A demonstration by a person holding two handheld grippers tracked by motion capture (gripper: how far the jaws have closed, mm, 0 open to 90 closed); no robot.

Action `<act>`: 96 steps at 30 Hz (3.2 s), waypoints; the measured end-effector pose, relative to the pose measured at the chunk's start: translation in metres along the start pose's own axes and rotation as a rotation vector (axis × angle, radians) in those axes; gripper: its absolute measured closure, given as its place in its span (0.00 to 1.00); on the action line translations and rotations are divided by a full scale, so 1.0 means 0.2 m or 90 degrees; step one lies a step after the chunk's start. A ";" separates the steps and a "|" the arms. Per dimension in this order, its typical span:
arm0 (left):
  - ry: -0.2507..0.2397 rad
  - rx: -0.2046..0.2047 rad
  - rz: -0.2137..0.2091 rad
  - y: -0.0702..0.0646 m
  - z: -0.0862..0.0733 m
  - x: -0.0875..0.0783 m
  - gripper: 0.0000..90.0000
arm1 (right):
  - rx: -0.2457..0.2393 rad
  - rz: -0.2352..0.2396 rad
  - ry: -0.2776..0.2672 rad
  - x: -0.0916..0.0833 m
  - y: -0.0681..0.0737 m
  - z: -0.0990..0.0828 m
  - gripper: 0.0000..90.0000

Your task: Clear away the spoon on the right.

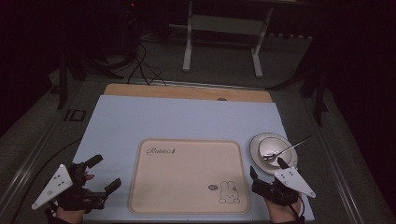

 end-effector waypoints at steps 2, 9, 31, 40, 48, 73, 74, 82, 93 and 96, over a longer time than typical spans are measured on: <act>0.000 0.005 -0.004 -0.01 0.00 0.00 0.00 | -0.003 0.002 0.002 0.00 0.00 0.00 0.09; 0.000 0.004 -0.003 -0.01 0.00 0.00 0.00 | -0.008 0.022 0.005 0.00 0.03 0.00 0.09; 0.006 0.008 -0.004 -0.01 0.00 0.01 0.00 | -0.049 0.047 -0.075 -0.06 -0.06 0.34 0.10; 0.004 0.013 -0.002 -0.02 0.00 0.00 0.00 | -0.031 0.012 -0.074 -0.05 -0.20 0.35 0.10; 0.006 0.015 -0.005 -0.02 -0.01 0.01 0.00 | 0.006 0.000 -0.073 -0.06 -0.32 0.32 0.11; 0.009 0.017 -0.007 -0.03 -0.01 0.01 0.00 | 0.141 -0.057 0.004 0.04 -0.76 0.03 0.19; 0.010 0.018 -0.007 -0.03 -0.01 0.01 0.00 | 0.148 -0.058 0.007 0.04 -0.78 0.02 0.19; 0.011 0.018 -0.006 -0.03 -0.01 0.01 0.00 | 0.222 -0.056 0.022 0.09 -0.88 -0.06 0.26; 0.012 0.017 -0.007 -0.03 -0.01 0.01 0.00 | 0.306 -0.001 0.040 0.18 -0.95 -0.15 0.40; 0.013 0.018 -0.007 -0.03 -0.01 0.02 0.00 | 0.342 0.021 0.035 0.20 -0.97 -0.18 0.42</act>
Point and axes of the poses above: each handheld gripper's, and its own axes: x roughly forward along the jaws, z roughly out of its top, y roughly to its left, the point moved 6 cm from there along x, roughly forward along the jaws, and after that the axes turned 10 degrees about -x, right-handed, at the moved point
